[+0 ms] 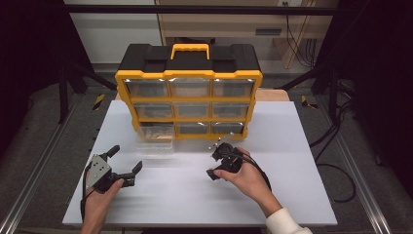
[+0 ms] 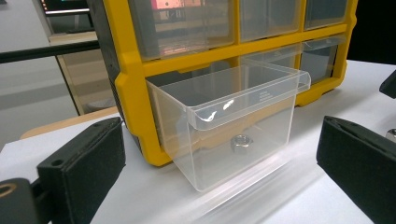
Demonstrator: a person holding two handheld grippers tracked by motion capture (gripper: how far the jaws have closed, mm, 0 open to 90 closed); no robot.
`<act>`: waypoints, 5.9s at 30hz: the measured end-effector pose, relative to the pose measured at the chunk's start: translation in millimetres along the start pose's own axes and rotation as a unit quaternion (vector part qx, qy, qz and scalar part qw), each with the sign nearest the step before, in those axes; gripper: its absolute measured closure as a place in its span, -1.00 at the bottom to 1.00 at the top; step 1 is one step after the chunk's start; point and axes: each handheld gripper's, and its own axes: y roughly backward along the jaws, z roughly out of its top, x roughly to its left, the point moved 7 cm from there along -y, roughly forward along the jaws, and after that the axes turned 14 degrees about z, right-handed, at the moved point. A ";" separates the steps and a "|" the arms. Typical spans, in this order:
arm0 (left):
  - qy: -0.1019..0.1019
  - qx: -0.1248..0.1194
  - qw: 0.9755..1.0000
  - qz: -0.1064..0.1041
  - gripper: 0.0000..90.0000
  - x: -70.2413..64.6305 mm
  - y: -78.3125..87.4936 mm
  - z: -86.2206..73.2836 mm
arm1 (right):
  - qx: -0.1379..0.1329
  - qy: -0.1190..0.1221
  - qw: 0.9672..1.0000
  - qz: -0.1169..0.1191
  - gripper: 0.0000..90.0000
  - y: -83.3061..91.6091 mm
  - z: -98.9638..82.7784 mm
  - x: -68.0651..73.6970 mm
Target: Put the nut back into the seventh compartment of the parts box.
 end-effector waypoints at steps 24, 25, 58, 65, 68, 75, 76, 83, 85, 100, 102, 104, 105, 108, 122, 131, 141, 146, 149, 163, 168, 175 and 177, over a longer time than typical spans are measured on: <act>-0.003 0.002 1.000 -0.003 -0.98 -1.8 -0.8 -0.8 | 0.015 -0.037 0.999 0.008 0.20 -21.8 0.9 5.1; -0.004 0.002 1.000 -0.003 -0.98 -1.9 -0.8 -0.8 | 0.016 -0.040 0.999 0.007 0.21 -23.1 0.6 5.7; -0.005 0.003 1.000 -0.002 -0.98 -1.7 -1.1 -1.0 | 0.028 -0.017 0.999 0.001 0.56 -32.2 -0.7 10.1; -0.004 0.002 1.000 -0.002 -0.98 -1.6 -0.9 -0.8 | 0.028 -0.009 1.000 0.002 0.56 -33.4 0.4 10.5; -0.003 0.003 1.000 -0.001 -0.98 -1.1 -0.9 -1.0 | 0.019 0.001 1.000 0.004 0.56 -31.3 2.5 9.7; -0.004 0.002 1.000 -0.002 -0.98 -1.5 -1.0 -0.8 | -0.028 0.008 1.000 -0.002 0.56 -25.3 12.2 11.0; -0.004 0.002 1.000 -0.002 -0.98 -1.5 -1.0 -0.7 | -0.036 0.017 0.999 0.001 0.56 -24.2 14.0 11.0; -0.004 0.002 1.000 -0.003 -0.98 -1.7 -1.0 -0.7 | -0.082 0.033 0.996 -0.003 0.56 -15.8 25.5 14.7; -0.004 0.002 1.000 -0.003 -0.98 -1.7 -0.9 -0.6 | -0.091 0.034 0.995 -0.004 0.56 -13.7 27.9 15.3; -0.003 0.001 1.000 -0.004 -0.98 -2.0 -0.8 -0.5 | -0.133 0.055 0.990 0.003 0.56 -7.4 43.3 19.2; -0.003 0.001 1.000 -0.004 -0.98 -2.2 -0.9 -0.5 | -0.134 0.059 0.989 0.004 0.56 -6.4 44.7 19.7; -0.003 0.001 1.000 -0.004 -0.98 -2.2 -0.9 -0.5 | -0.138 0.061 0.989 0.003 0.56 -5.4 46.5 20.3; -0.002 0.001 1.000 -0.004 -0.98 -2.2 -0.8 -0.4 | -0.138 0.062 0.988 0.001 0.56 -4.9 47.4 20.2; 0.000 0.001 1.000 -0.004 -0.98 -2.0 -0.7 -0.4 | -0.145 0.062 0.988 0.004 0.56 -4.2 50.2 22.0; 0.000 0.001 1.000 -0.004 -0.98 -2.0 -0.8 -0.4 | -0.163 0.071 0.984 0.007 0.56 0.6 62.4 27.8; 0.001 0.001 1.000 -0.004 -0.98 -1.7 -0.7 -0.4 | -0.180 0.074 0.981 0.013 0.56 3.7 77.1 34.7; 0.000 0.000 1.000 -0.005 -0.98 -2.4 -0.7 -0.1 | -0.188 0.079 0.979 0.020 0.56 3.3 92.7 41.2; 0.000 0.000 1.000 -0.005 -0.98 -2.1 -0.7 -0.1 | -0.198 0.084 0.976 0.023 0.56 4.8 102.9 44.6; 0.000 0.000 1.000 -0.005 -0.98 -2.1 -0.7 -0.1 | -0.200 0.089 0.975 0.024 0.56 5.4 107.3 46.3; 0.000 0.000 1.000 -0.005 -0.98 -2.2 -0.5 0.0 | -0.219 0.090 0.971 0.025 0.56 3.1 121.4 51.5; 0.001 0.000 1.000 -0.005 -0.98 -2.2 -0.6 0.0 | -0.229 0.085 0.969 0.032 0.56 2.0 127.2 53.7; 0.000 0.000 1.000 -0.005 -0.98 -2.1 -0.4 0.1 | -0.234 0.087 0.968 0.037 0.56 -1.4 133.7 56.3; 0.000 0.000 1.000 -0.005 -0.98 -2.3 -0.5 0.1 | -0.234 0.086 0.968 0.038 0.56 -1.8 135.1 56.4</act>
